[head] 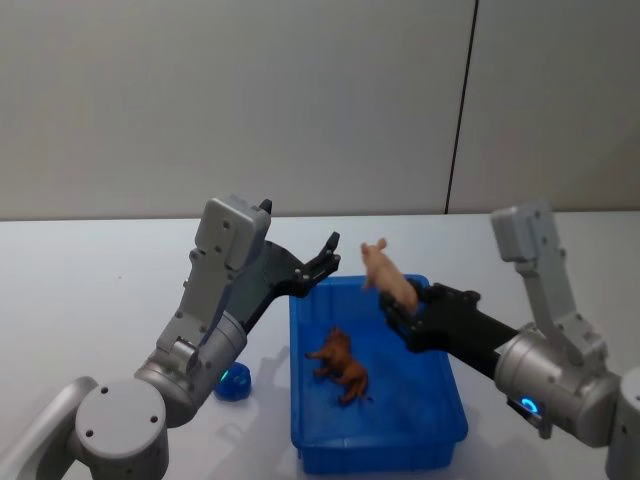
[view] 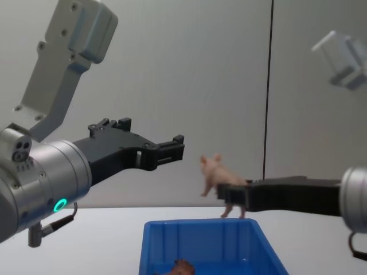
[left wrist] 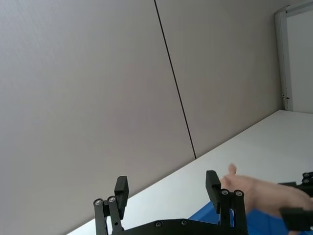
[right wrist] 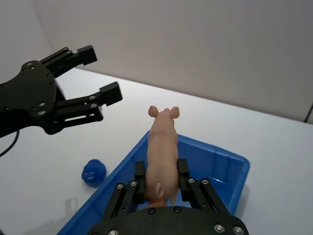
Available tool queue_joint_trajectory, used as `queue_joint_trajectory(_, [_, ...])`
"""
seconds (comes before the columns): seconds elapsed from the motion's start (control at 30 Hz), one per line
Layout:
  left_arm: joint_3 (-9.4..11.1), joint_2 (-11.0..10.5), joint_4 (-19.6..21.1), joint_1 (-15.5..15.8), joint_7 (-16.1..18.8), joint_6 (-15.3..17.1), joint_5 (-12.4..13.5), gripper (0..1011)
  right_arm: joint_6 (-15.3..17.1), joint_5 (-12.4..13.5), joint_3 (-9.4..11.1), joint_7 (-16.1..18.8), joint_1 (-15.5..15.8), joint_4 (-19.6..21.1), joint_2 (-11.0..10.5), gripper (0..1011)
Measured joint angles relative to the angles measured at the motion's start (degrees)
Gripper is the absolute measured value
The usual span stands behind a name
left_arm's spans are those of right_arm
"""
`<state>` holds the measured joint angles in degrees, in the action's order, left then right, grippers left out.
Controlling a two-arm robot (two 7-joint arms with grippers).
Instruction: Pick up the two dolls from the table and place them into the box.
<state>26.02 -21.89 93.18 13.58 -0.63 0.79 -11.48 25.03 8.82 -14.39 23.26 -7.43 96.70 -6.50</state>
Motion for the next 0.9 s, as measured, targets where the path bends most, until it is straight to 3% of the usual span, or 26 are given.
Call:
queue_joint_trajectory(0.37, [0.00,0.00,0.00,0.00,0.00,0.00,0.00,1001,6.15,-2.86,-1.72,0.71,-3.51,-2.86,2.04,372])
queue_joint_trajectory(0.6, [0.00,0.00,0.00,0.00,0.00,0.00,0.00,1001,7.89,-4.44,-2.46,-0.09,-4.98,-4.50,3.04,550])
queue_joint_trajectory(0.63, [0.00,0.00,0.00,0.00,0.00,0.00,0.00,1001,8.02,-4.56,-2.51,-0.15,-5.08,-4.61,3.11,621])
queue_joint_trajectory(0.77, [0.00,0.00,0.00,0.00,0.00,0.00,0.00,1001,8.53,-5.04,-2.76,-0.41,-5.53,-5.09,3.40,741])
queue_joint_trajectory(0.83, [0.00,0.00,0.00,0.00,0.00,0.00,0.00,1001,8.67,-5.19,-2.83,-0.48,-5.66,-5.23,3.49,752])
queue_joint_trajectory(0.9, [0.00,0.00,0.00,0.00,0.00,0.00,0.00,1001,8.87,-5.37,-2.91,-0.55,-5.81,-5.41,3.58,850])
